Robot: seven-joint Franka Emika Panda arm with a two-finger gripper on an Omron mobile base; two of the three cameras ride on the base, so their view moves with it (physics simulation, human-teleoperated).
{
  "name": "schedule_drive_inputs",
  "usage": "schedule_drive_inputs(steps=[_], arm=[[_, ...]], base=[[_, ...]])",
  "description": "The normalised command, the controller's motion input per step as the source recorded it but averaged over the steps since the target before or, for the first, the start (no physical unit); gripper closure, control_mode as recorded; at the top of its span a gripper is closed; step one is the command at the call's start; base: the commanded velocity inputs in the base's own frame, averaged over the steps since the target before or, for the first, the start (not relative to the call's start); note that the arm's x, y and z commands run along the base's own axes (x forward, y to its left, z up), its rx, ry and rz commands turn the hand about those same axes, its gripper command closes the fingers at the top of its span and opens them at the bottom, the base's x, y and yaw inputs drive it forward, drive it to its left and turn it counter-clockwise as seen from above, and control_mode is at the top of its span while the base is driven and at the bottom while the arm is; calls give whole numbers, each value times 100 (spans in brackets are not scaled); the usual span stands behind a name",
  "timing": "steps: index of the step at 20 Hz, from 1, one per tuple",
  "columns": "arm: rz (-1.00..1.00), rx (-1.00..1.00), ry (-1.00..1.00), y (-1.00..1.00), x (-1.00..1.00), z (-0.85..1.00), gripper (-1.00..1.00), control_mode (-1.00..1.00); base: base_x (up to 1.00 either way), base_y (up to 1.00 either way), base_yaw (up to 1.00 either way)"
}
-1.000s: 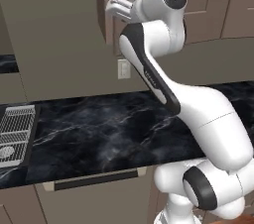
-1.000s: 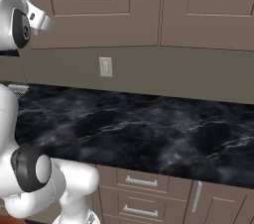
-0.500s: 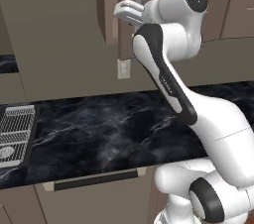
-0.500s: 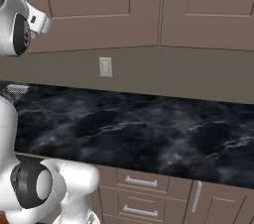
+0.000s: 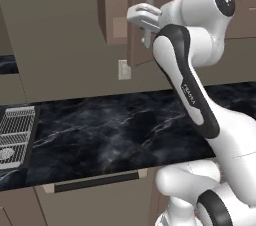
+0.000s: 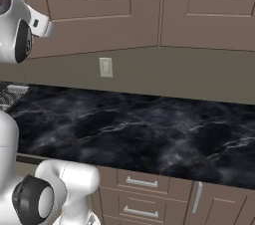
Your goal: Open the cabinet, pick the kettle from the cabinet, and place it in the sink.
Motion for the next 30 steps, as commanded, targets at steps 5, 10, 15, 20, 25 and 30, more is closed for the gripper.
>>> schedule_drive_inputs(steps=[5,10,15,20,25,30], arm=[[9,0,0,-7,-57,0,100,-100],[8,0,0,-7,-55,0,100,-100],[7,0,0,-8,-52,0,100,-100],[6,0,0,-13,-48,3,100,-100],[8,0,1,-24,-45,3,100,-100],[8,0,2,-27,-41,1,100,-100]], base=[[0,0,0],[0,0,0],[0,0,0],[0,0,0],[0,0,0],[0,0,0]])
